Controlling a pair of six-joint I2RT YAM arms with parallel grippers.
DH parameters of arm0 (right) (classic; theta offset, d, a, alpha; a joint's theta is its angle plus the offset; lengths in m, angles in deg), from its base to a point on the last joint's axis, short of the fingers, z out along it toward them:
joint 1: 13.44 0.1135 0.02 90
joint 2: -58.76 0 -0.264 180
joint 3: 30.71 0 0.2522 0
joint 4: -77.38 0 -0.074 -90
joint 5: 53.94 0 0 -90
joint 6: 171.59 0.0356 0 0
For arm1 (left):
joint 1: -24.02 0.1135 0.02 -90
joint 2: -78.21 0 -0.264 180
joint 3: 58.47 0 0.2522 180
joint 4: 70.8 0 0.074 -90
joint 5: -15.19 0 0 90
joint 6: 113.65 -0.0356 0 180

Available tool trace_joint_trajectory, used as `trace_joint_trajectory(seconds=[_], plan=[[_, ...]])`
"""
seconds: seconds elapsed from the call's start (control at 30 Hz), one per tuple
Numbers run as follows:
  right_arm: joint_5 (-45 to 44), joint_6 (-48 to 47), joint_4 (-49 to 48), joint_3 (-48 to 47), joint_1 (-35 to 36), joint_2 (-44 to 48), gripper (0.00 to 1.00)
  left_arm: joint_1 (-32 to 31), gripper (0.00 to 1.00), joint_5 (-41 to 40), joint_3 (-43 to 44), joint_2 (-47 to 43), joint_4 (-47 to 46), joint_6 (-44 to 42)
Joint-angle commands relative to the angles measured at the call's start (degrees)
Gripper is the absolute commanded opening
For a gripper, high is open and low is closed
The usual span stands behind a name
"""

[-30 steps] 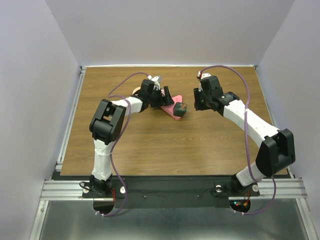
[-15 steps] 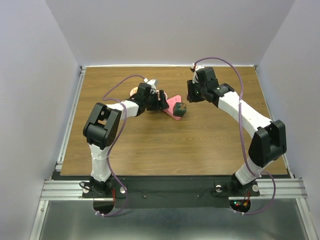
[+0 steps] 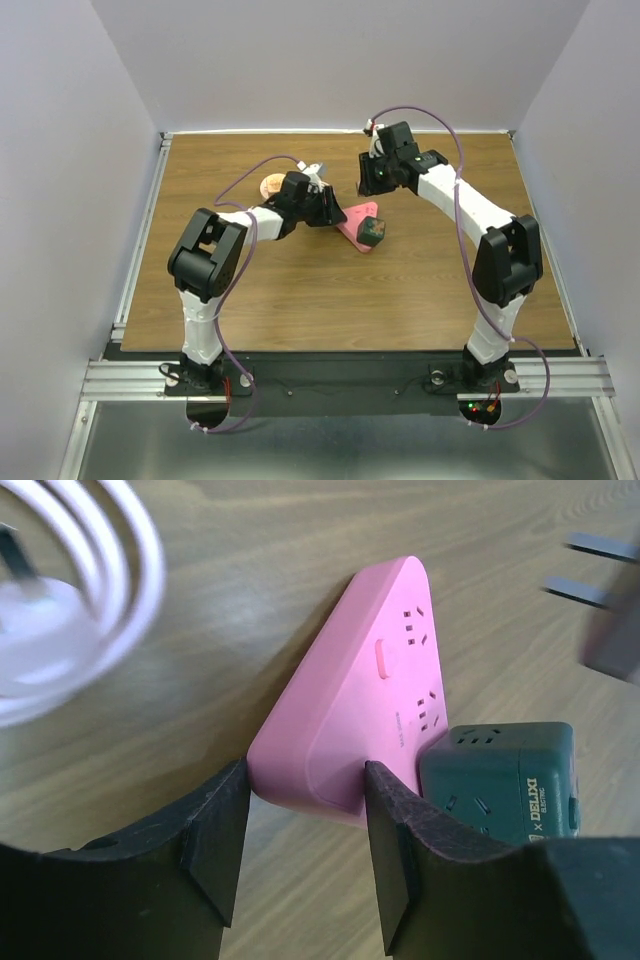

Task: Insert the plug

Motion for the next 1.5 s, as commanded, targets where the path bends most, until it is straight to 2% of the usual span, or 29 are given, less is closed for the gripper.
trace_joint_trajectory(seconds=[0.0, 0.03, 0.13, 0.17, 0.43, 0.63, 0.7, 0.73, 0.93, 1.03, 1.23, 1.47], plan=[[0.8, -0.1, 3.7, -3.0, -0.8, -0.6, 0.00, -3.3, 0.39, 0.5, -2.7, -0.5, 4.3, -2.5], [0.8, 0.3, 4.1, -3.1, -1.1, -0.7, 0.01, -3.5, 0.33, 0.8, -3.1, -0.4, 4.4, -1.7], [1.2, 0.9, 6.4, -3.2, -1.6, -0.8, 0.00, -4.5, 0.25, 0.7, -5.2, -1.1, 4.4, -0.5], [0.4, 1.1, 7.9, -3.3, -1.8, -0.5, 0.01, -5.2, 0.18, -0.5, -6.0, -1.6, 4.5, 0.3], [-1.0, 2.6, 12.3, -1.5, -2.2, 3.0, 0.00, -7.3, 0.18, -4.0, -13.2, -8.0, 5.4, 2.8], [-1.6, 3.5, 13.1, 1.7, -2.3, 5.7, 0.00, -9.4, 0.27, -4.1, -17.3, -12.3, 6.3, 4.5], [-1.2, 3.8, 13.1, 2.8, -2.3, 6.5, 0.00, -10.7, 0.37, -4.2, -17.9, -12.6, 6.5, 4.9], [-0.7, 4.1, 13.1, 3.7, -2.2, 7.8, 0.01, -11.1, 0.47, -4.2, -18.5, -12.9, 6.5, 5.5], [-2.3, 4.5, 14.7, 7.3, -2.3, 14.4, 0.00, -12.0, 0.61, -7.1, -18.4, -16.2, 7.5, 5.6], [-2.0, 5.0, 19.5, 8.9, -2.2, 17.6, 0.00, -11.9, 0.70, -9.3, -15.0, -15.9, 9.9, 3.7], [-3.0, 6.4, 27.8, 14.7, -2.2, 25.5, 0.00, -11.9, 0.77, -10.3, -10.7, -14.8, 12.9, 2.3], [4.1, 7.2, 32.9, 22.2, -2.2, 31.1, 0.00, -11.7, 0.80, -9.4, -5.4, -13.2, 13.2, 1.3]])
